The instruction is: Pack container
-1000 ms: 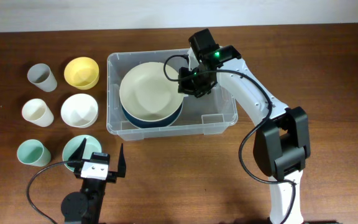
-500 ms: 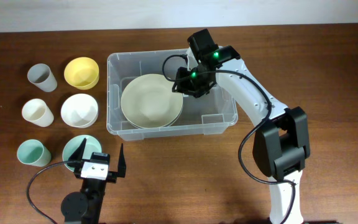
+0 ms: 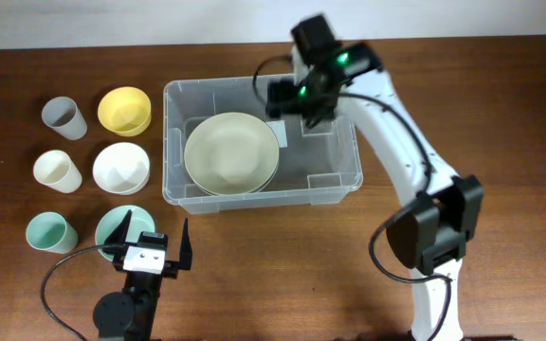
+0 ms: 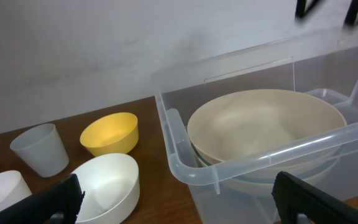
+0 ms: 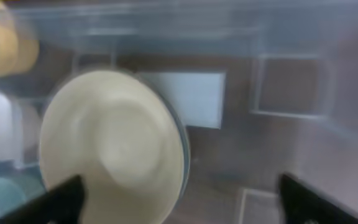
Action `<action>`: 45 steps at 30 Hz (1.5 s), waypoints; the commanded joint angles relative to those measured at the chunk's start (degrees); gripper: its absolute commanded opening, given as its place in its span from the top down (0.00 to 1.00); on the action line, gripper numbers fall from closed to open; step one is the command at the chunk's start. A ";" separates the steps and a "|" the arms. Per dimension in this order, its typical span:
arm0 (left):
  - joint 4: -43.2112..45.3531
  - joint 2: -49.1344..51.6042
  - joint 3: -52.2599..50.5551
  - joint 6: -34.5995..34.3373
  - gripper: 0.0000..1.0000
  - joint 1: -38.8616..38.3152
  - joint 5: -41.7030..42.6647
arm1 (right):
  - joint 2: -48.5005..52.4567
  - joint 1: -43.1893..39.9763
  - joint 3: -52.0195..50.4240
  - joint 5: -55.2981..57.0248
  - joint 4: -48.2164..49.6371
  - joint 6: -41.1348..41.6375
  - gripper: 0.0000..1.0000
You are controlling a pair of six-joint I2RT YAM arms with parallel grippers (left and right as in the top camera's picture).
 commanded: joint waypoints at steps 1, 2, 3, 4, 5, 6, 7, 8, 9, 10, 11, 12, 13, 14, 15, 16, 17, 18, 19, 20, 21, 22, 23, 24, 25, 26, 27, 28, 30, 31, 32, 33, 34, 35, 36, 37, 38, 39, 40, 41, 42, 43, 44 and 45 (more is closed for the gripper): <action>-0.26 -0.35 -0.20 0.52 0.00 0.33 -0.20 | -3.23 -3.63 13.11 12.22 -7.43 -1.31 0.01; -0.26 -0.35 -0.20 0.52 0.00 0.35 -0.20 | -3.23 -5.20 16.76 13.27 -10.75 -0.76 0.01; -0.26 -0.35 -0.20 0.52 0.00 0.33 -0.20 | -3.23 -6.99 19.82 13.86 -13.66 -0.15 0.01; -0.26 -0.33 -0.20 0.52 0.00 0.35 -0.20 | -3.23 -8.68 22.18 13.99 -15.78 -0.04 0.01; -0.26 -0.35 -0.20 0.52 0.00 0.33 -0.20 | -3.23 -12.20 26.03 14.29 -19.21 -0.04 0.01; -0.26 -0.35 -0.20 0.52 0.00 0.33 -0.20 | -3.23 -14.69 28.02 14.21 -21.27 0.07 0.01; -0.26 -0.35 -0.20 0.52 0.00 0.35 -0.20 | -3.23 -17.29 29.73 14.25 -23.58 0.76 0.01; -0.26 -0.35 -0.20 0.52 0.00 0.35 -0.20 | -3.23 -19.71 31.08 14.21 -25.73 1.07 0.01; -0.26 -0.35 -0.20 0.52 0.00 0.35 -0.20 | -3.30 -22.29 31.45 13.05 -25.66 -0.04 0.01; -0.26 -0.33 -0.20 0.52 0.00 0.33 -0.20 | -3.87 -25.24 31.10 11.37 -25.64 -0.63 0.01; -0.26 -0.33 -0.20 0.52 0.00 0.33 -0.20 | -3.93 -27.67 30.97 10.51 -25.64 -0.17 0.01; -0.26 -0.35 -0.20 0.52 0.00 0.35 -0.20 | -3.93 -30.01 30.97 9.44 -25.64 -0.24 0.01; -0.26 -0.33 -0.20 0.52 0.00 0.35 -0.20 | -3.93 -32.74 30.91 8.68 -25.64 -0.28 0.01; -0.26 -0.33 -0.20 0.52 0.00 0.33 -0.20 | -3.93 -34.99 30.45 8.55 -25.64 -0.28 0.01; -0.26 -0.35 -0.20 0.52 0.00 0.35 -0.20 | -3.93 -37.31 29.64 8.55 -25.64 -0.31 0.01; -0.26 -0.35 -0.20 0.52 0.00 0.35 -0.20 | -3.93 -39.45 28.74 8.46 -25.64 -0.42 0.01; -0.26 -0.35 -0.20 0.52 0.00 0.35 -0.20 | -3.93 -41.38 27.61 7.58 -25.64 -1.14 0.01; -0.26 -0.35 -0.20 0.52 0.00 0.33 -0.20 | -3.93 -44.02 24.94 5.64 -25.64 -2.21 0.01; -0.26 -0.35 -0.20 0.52 0.00 0.33 -0.20 | -3.93 -45.35 23.08 4.83 -25.64 -2.29 0.01; -0.26 -0.33 -0.20 0.52 0.00 0.33 -0.20 | -3.93 -46.36 21.33 4.57 -25.64 -2.21 0.01; -0.28 -0.35 -0.20 0.52 0.00 0.35 -0.20 | -3.93 -47.28 19.34 4.20 -25.64 -2.23 0.01; -0.26 -0.35 -0.20 0.52 0.00 0.35 -0.20 | -3.93 -47.91 17.49 3.93 -25.64 -2.23 0.01; -0.26 -0.35 -0.20 0.52 0.00 0.35 -0.20 | -3.93 -48.35 15.67 3.93 -25.64 -2.25 0.01; -0.26 -0.35 -0.20 0.52 0.00 0.35 -0.20 | -3.93 -48.70 13.90 4.09 -25.62 -2.29 0.01; -0.26 -0.35 -0.20 0.52 0.00 0.35 -0.20 | -3.91 -49.09 11.47 4.44 -25.59 -2.54 0.01; -0.26 -0.35 -0.20 0.52 0.00 0.35 -0.20 | -3.91 -49.33 9.99 5.38 -25.38 -2.45 0.01; -0.26 -0.35 -0.20 0.52 0.00 0.35 -0.20 | -3.91 -49.44 8.70 6.14 -24.90 -2.45 0.01; -0.26 -0.35 -0.20 0.52 0.00 0.33 -0.20 | -3.91 -49.53 7.32 7.56 -24.37 -2.45 0.01; -0.26 -0.35 -0.20 0.52 0.00 0.35 -0.20 | -3.89 -49.77 4.39 11.58 -22.32 -2.45 0.01; -0.26 -0.35 -0.20 0.52 0.00 0.35 -0.20 | -3.89 -49.79 3.56 12.52 -21.64 -2.45 0.01; -0.26 -0.35 -0.20 0.52 0.00 0.33 -0.20 | -3.82 -49.79 2.97 13.14 -21.20 -2.45 0.01; -0.26 -0.35 -0.20 0.52 0.00 0.35 -0.20 | -3.58 -49.79 2.51 13.16 -20.79 -2.45 0.01; -0.26 -0.35 -0.20 0.52 0.00 0.33 -0.20 | -3.28 -49.79 2.25 13.09 -20.15 -2.40 0.01; -0.26 -0.35 -0.20 0.52 0.00 0.33 -0.20 | -3.19 -49.79 1.92 13.09 -19.06 -2.43 0.01; -0.26 -0.35 -0.20 0.52 0.00 0.35 -0.20 | -3.15 -49.79 1.73 13.09 -18.34 -2.43 0.01; -0.26 -0.35 -0.20 0.52 0.00 0.33 -0.20 | -3.15 -49.79 1.73 13.09 -17.88 -2.43 0.01; -0.26 -0.35 -0.20 0.52 0.00 0.35 -0.20 | -3.15 -49.79 1.73 13.11 -17.81 -2.43 0.01; -0.26 -0.35 -0.20 0.52 0.00 0.33 -0.20 | -3.15 -49.79 1.73 13.11 -17.81 -2.43 0.01; -0.26 -0.35 -0.20 0.52 0.00 0.33 -0.20 | -3.15 -49.79 1.73 13.11 -17.84 -2.43 0.01; -0.26 -0.35 -0.20 0.52 0.00 0.35 -0.20 | -3.15 -49.79 1.73 13.11 -17.81 -2.43 0.01; -0.26 -0.33 -0.20 0.52 0.00 0.35 -0.20 | -3.15 -49.79 1.73 13.09 -17.81 -2.43 0.01; -0.26 -0.35 -0.20 0.52 0.00 0.33 -0.20 | -3.15 -49.79 1.73 13.11 -17.81 -2.43 0.01; -0.26 -0.35 -0.20 0.52 0.00 0.35 -0.20 | -3.15 -49.79 1.73 13.11 -17.81 -2.43 0.01; -0.28 -0.35 -0.20 0.52 0.00 0.35 -0.20 | -3.15 -49.79 1.73 13.11 -17.81 -2.43 0.01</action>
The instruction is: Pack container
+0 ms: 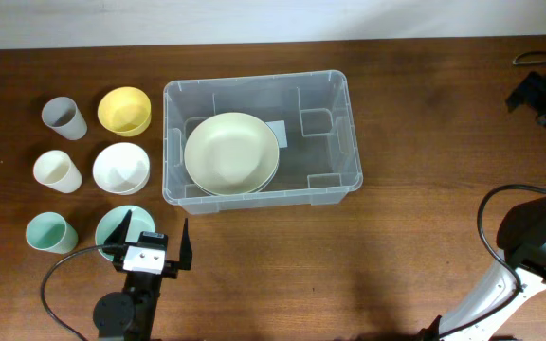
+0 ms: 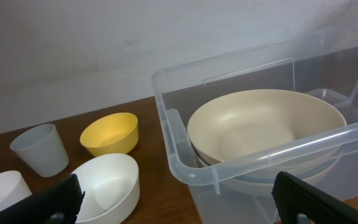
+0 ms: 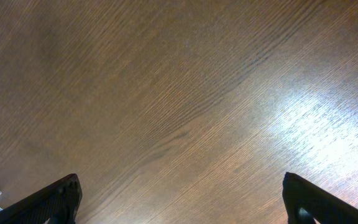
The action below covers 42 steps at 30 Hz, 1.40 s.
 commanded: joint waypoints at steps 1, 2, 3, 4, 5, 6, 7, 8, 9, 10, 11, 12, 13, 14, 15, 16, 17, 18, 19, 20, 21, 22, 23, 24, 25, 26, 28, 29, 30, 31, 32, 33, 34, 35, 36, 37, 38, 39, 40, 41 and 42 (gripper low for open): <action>-0.26 -0.33 -0.20 0.52 0.00 0.35 -0.20 | 0.17 -0.44 -0.42 1.29 0.20 -0.02 0.01; -0.26 -0.35 -0.20 0.52 0.00 0.33 -0.20 | 0.17 -0.44 -0.42 1.29 0.20 -0.02 0.01; -0.26 -0.33 -0.20 0.52 0.00 0.35 -0.20 | 0.17 -0.44 -0.42 1.27 0.20 -0.02 0.01; -0.28 -0.35 -0.20 0.52 0.00 0.35 -0.20 | 0.17 -0.44 -0.42 1.27 0.20 -0.02 0.01; -0.26 -0.35 -0.20 0.52 0.00 0.35 -0.20 | 0.17 -0.44 -0.42 1.29 0.20 -0.02 0.01; -0.26 -0.35 -0.20 0.52 0.00 0.35 -0.20 | 0.17 -0.44 -0.42 1.27 0.20 -0.02 0.01; -0.26 -0.35 -0.20 0.52 0.00 0.33 -0.20 | 0.17 -0.44 -0.42 1.27 0.20 -0.02 0.01; -0.26 -0.35 -0.20 0.52 0.00 0.35 -0.20 | 0.17 -0.44 -0.42 1.29 0.20 -0.02 0.01; -0.26 -0.35 -0.20 0.52 0.00 0.35 -0.20 | 0.17 -0.44 -0.42 1.29 0.20 -0.02 0.01; -0.26 -0.33 -0.20 0.52 0.00 0.33 -0.20 | 0.17 -0.44 -0.42 1.27 0.20 -0.02 0.01; -0.26 -0.35 -0.20 0.52 0.00 0.35 -0.20 | 0.17 -0.44 -0.42 1.29 0.20 -0.02 0.01; -0.26 -0.35 -0.20 0.52 0.00 0.35 -0.22 | 0.17 -0.39 -0.42 1.29 0.17 -0.02 0.01; -0.15 -0.35 -0.20 0.52 0.00 0.35 -0.20 | 0.17 -0.39 -0.42 1.27 0.20 -0.02 0.01; 0.24 -0.35 -0.20 0.52 0.00 0.35 -0.20 | 0.17 -0.39 -0.42 1.29 0.20 -0.02 0.01; 0.44 -0.35 -0.20 0.52 0.00 0.33 -0.20 | 0.17 -0.39 -0.42 1.29 0.20 -0.02 0.01; 0.74 -0.35 -0.17 0.52 0.00 0.35 -0.15 | 0.17 -0.39 -0.42 1.29 0.20 -0.02 0.01; 1.66 -0.35 -0.17 0.52 0.00 0.33 0.28 | 0.17 -0.39 -0.42 1.29 0.20 -0.02 0.01; 3.89 -0.35 -0.17 0.57 0.00 0.35 2.95 | 0.17 -0.39 -0.42 1.29 0.20 -0.02 0.01; 5.73 -0.35 -0.15 0.61 0.00 0.35 4.94 | 0.17 -0.39 -0.42 1.29 0.20 -0.02 0.01; 8.41 -0.35 -0.11 1.33 0.00 0.35 7.56 | 0.17 -0.39 -0.42 1.29 0.20 -0.02 0.01; 11.23 -0.33 0.09 1.60 0.00 0.35 9.11 | 0.17 -0.39 -0.42 1.29 0.20 -0.02 0.01; 13.35 -0.22 0.50 1.57 0.00 0.35 9.29 | 0.17 -0.39 -0.42 1.29 0.20 -0.02 0.01; 14.69 0.09 1.57 1.60 0.00 0.35 9.27 | 0.17 -0.39 -0.42 1.29 0.20 -0.02 0.01; 14.82 0.52 2.67 1.73 0.00 0.35 9.25 | 0.17 -0.39 -0.42 1.29 0.20 -0.02 0.01; 14.62 1.40 4.35 2.43 0.00 0.35 9.27 | 0.17 -0.39 -0.42 1.29 0.20 -0.02 0.01; 14.34 2.78 6.27 3.54 0.00 0.35 9.27 | 0.17 -0.39 -0.42 1.29 0.20 -0.02 0.01; 13.49 9.49 13.05 6.97 0.00 0.35 8.09 | 0.17 -0.39 -0.42 1.29 0.20 -0.02 0.01; 12.94 12.07 15.47 6.95 0.00 0.35 6.86 | 0.17 -0.39 -0.42 1.29 0.20 -0.02 0.01; 11.63 16.35 19.52 6.95 0.00 0.35 5.33 | 0.17 -0.39 -0.42 1.29 0.20 -0.02 0.01; 9.94 20.31 23.39 6.95 0.00 0.35 4.66 | 0.17 -0.39 -0.42 1.29 0.20 -0.02 0.01; 7.93 24.33 27.34 6.97 0.00 0.35 4.35 | 0.17 -0.39 -0.42 1.29 0.20 -0.02 0.01; 5.20 29.20 32.35 6.99 0.00 0.35 4.26 | 0.17 -0.39 -0.42 1.29 0.20 -0.02 0.01; 2.49 33.31 36.74 7.06 0.00 0.35 4.31 | 0.17 -0.39 -0.42 1.29 0.20 -0.02 0.01; -0.42 37.48 41.42 7.78 0.00 0.35 5.09 | 0.17 -0.39 -0.42 1.29 0.20 -0.02 0.01; -3.91 42.60 47.32 8.68 0.00 0.35 6.03 | 0.17 -0.39 -0.42 1.29 0.20 -0.02 0.01; -5.62 45.42 50.58 8.68 0.00 0.33 5.99 | 0.17 -0.39 -0.42 1.29 0.20 -0.02 0.01; -8.17 50.40 56.26 8.63 0.00 0.35 6.03 | 0.17 -0.39 -0.42 1.29 0.20 -0.02 0.01; -11.23 55.39 62.18 8.92 0.00 0.35 5.57 | 0.17 -0.39 -0.42 1.29 0.20 -0.02 0.01; -12.76 57.81 65.09 8.90 0.00 0.35 4.70 | 0.17 -0.39 -0.42 1.29 0.20 -0.02 0.01; -15.08 60.24 68.28 8.81 0.00 0.35 3.85 | 0.17 -0.39 -0.42 1.29 0.20 -0.02 0.01; -17.81 62.75 71.80 7.50 0.00 0.35 2.49 | 0.17 -0.39 -0.42 1.29 0.20 -0.02 0.01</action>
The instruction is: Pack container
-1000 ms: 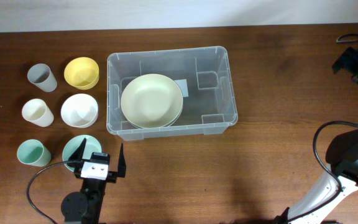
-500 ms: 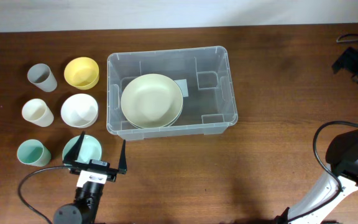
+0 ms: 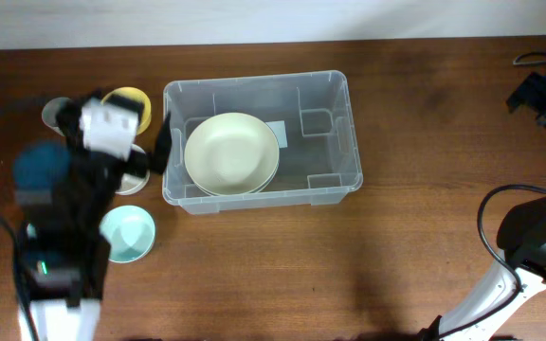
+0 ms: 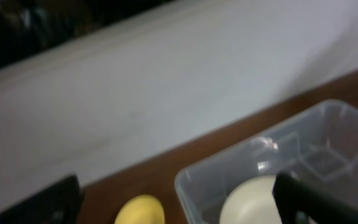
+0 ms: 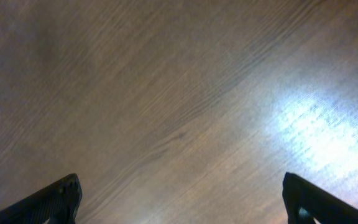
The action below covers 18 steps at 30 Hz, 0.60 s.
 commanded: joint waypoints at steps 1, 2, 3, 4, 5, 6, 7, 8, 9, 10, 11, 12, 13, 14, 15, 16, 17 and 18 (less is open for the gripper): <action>-7.34 9.57 13.42 -2.75 0.00 0.33 -4.50 | 0.17 -0.37 -0.26 0.68 0.00 0.04 0.01; -11.34 12.57 17.84 -5.01 0.00 0.55 -6.25 | 0.17 -0.37 -0.26 0.68 0.00 0.07 0.01; -15.23 15.30 21.97 -5.97 0.00 1.07 -6.67 | 0.17 -0.37 -0.26 0.68 -0.02 0.07 0.01; -19.06 18.12 26.03 -5.95 0.00 1.62 -6.32 | 0.17 -0.37 -0.26 0.68 0.00 0.07 0.01; -22.16 20.74 29.70 -5.95 0.00 1.99 -5.70 | 0.17 -0.37 -0.26 0.66 0.00 0.07 0.01; -24.15 22.77 32.24 -5.97 0.00 2.16 -5.70 | 0.17 -0.37 -0.26 0.68 0.00 0.07 0.01; -25.42 24.26 33.81 -5.97 0.00 2.16 -5.77 | 0.17 -0.37 -0.26 0.68 0.00 0.07 0.01; -26.45 25.66 34.84 -5.95 0.00 2.16 -6.05 | 0.17 -0.37 -0.26 0.68 0.00 0.07 0.01; -28.02 27.17 35.08 -5.92 0.00 2.16 -7.50 | 0.17 -0.37 -0.26 0.68 0.00 0.07 0.01; -28.63 28.00 35.08 -5.95 0.00 2.16 -9.33 | 0.17 -0.37 -0.26 0.68 0.00 0.07 0.01; -29.29 28.83 35.08 -6.43 0.00 2.16 -11.32 | 0.17 -0.37 -0.26 0.68 0.00 0.07 0.01; -29.83 29.49 35.08 -8.68 0.00 2.23 -13.62 | 0.17 -0.37 -0.26 0.68 0.00 0.07 0.01; -30.47 30.23 35.08 -12.81 0.00 2.62 -16.28 | 0.17 -0.37 -0.26 0.68 0.00 0.07 0.01; -31.78 31.74 35.08 -16.09 0.00 3.89 -16.50 | 0.17 -0.37 -0.26 0.68 0.00 0.07 0.01; -32.54 32.50 35.08 -16.06 0.00 4.48 -15.54 | 0.17 -0.37 -0.26 0.68 0.00 0.07 0.01; -33.33 33.51 35.08 -16.06 0.00 5.20 -13.88 | 0.17 -0.37 -0.26 0.68 0.00 0.07 0.01; -33.73 34.07 35.08 -16.06 0.00 5.62 -12.20 | 0.17 -0.37 -0.26 0.68 0.00 0.07 0.01; -34.10 34.58 35.08 -16.06 0.00 5.84 -11.10 | 0.17 -0.37 -0.26 0.68 0.00 0.07 0.01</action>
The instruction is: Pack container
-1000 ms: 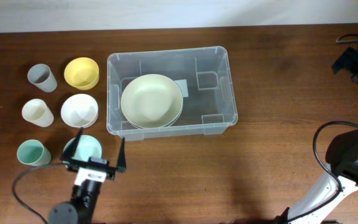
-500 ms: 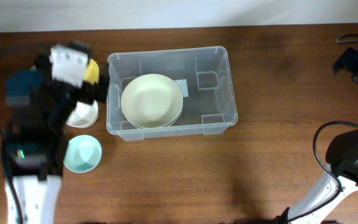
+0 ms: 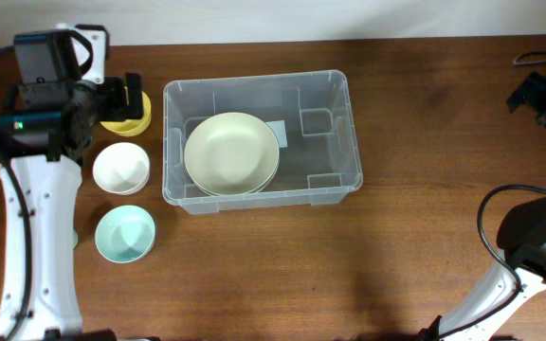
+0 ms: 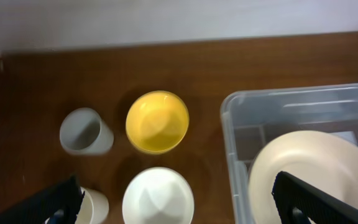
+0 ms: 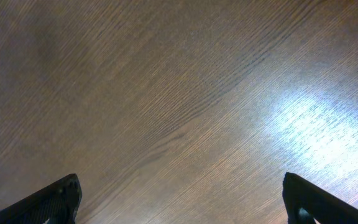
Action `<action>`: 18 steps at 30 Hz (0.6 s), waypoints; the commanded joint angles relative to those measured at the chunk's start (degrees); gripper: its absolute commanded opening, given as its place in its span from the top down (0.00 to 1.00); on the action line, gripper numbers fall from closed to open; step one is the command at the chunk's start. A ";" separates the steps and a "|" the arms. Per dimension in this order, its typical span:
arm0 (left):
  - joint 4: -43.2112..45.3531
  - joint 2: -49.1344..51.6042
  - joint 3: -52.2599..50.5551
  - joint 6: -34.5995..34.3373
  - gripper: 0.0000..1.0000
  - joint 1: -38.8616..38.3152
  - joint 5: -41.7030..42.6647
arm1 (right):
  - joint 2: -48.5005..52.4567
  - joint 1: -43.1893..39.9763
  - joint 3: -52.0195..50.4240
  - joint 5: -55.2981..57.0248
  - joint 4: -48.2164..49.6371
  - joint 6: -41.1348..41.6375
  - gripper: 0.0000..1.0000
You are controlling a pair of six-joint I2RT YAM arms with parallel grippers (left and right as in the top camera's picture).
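A clear plastic container stands mid-table with stacked cream plates in its left half. To its left lie a yellow bowl, a white bowl, a teal bowl, a grey cup and a cream cup. My left gripper hovers open high over the yellow and white bowls, holding nothing; in the left wrist view its fingers frame the white bowl. My right gripper is open over bare wood at the far right.
The left arm covers the cups in the overhead view. The container's near wall rises just right of the bowls. The right arm stands along the table's right edge.
My left arm has moved from over the white bowl's area to the back left. Its camera now looks straight down on the yellow bowl and cups. The right arm has not moved.
First my right gripper hung open over the container, with the plates lying inside, while the left arm rested at the front edge. Then the right arm was at the far right. Later the left arm was up over the bowls, and now hovers at the back left.
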 commanded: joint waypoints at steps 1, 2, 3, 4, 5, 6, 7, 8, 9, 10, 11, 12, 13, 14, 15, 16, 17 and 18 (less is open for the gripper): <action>-1.31 2.38 0.90 -3.54 0.00 1.62 2.75 | 0.17 -0.37 -0.24 0.66 0.02 0.02 0.01; -1.81 2.82 0.90 -3.54 0.00 1.60 2.75 | 0.17 -0.37 -0.24 0.66 0.02 0.02 0.01; -2.29 3.10 0.85 -3.54 0.00 1.60 2.71 | 0.17 -0.37 -0.24 0.66 0.02 0.02 0.01; -2.67 3.63 0.79 -3.58 0.00 1.60 2.80 | 0.17 -0.37 -0.24 0.66 0.02 0.02 0.01; -3.26 4.15 0.79 -3.56 0.00 1.60 3.41 | 0.17 -0.37 -0.24 0.66 0.02 0.02 0.01; -3.96 4.76 0.79 -3.54 0.00 1.60 3.82 | 0.17 -0.37 -0.24 0.66 0.02 0.02 0.01; -4.96 5.40 0.79 -3.54 0.00 1.53 4.24 | 0.17 -0.37 -0.24 0.66 0.02 0.02 0.01; -6.12 6.19 0.79 -3.56 0.00 1.53 4.46 | 0.17 -0.37 -0.24 0.66 0.02 0.02 0.01; -7.43 7.10 0.79 -3.61 0.00 1.55 4.66 | 0.17 -0.37 -0.24 0.66 0.02 0.02 0.01; -8.59 7.98 0.79 -3.67 0.00 1.55 4.68 | 0.17 -0.37 -0.24 0.66 0.02 0.02 0.01; -9.90 9.05 0.79 -3.82 0.00 1.55 4.68 | 0.17 -0.37 -0.24 0.66 0.02 0.02 0.01; -11.06 9.99 0.79 -3.80 0.00 1.55 4.66 | 0.17 -0.37 -0.24 0.66 0.02 0.02 0.01; -12.00 10.75 0.79 -3.80 0.00 1.55 4.63 | 0.17 -0.37 -0.24 0.66 0.02 0.02 0.01; -12.85 11.74 0.79 -4.09 0.00 1.60 4.66 | 0.17 -0.37 -0.24 0.66 0.02 0.02 0.01; -13.57 12.57 0.79 -5.22 0.00 1.60 4.63 | 0.17 -0.37 -0.24 0.66 0.02 0.02 0.01; -13.97 13.35 0.79 -5.99 0.00 1.62 4.63 | 0.17 -0.37 -0.24 0.66 0.02 0.02 0.01; -14.32 14.10 0.79 -6.01 0.00 1.60 4.61 | 0.17 -0.37 -0.24 0.66 0.02 0.02 0.01; -14.34 14.71 0.79 -6.01 0.00 1.62 4.59 | 0.17 -0.37 -0.24 0.66 0.02 0.02 0.01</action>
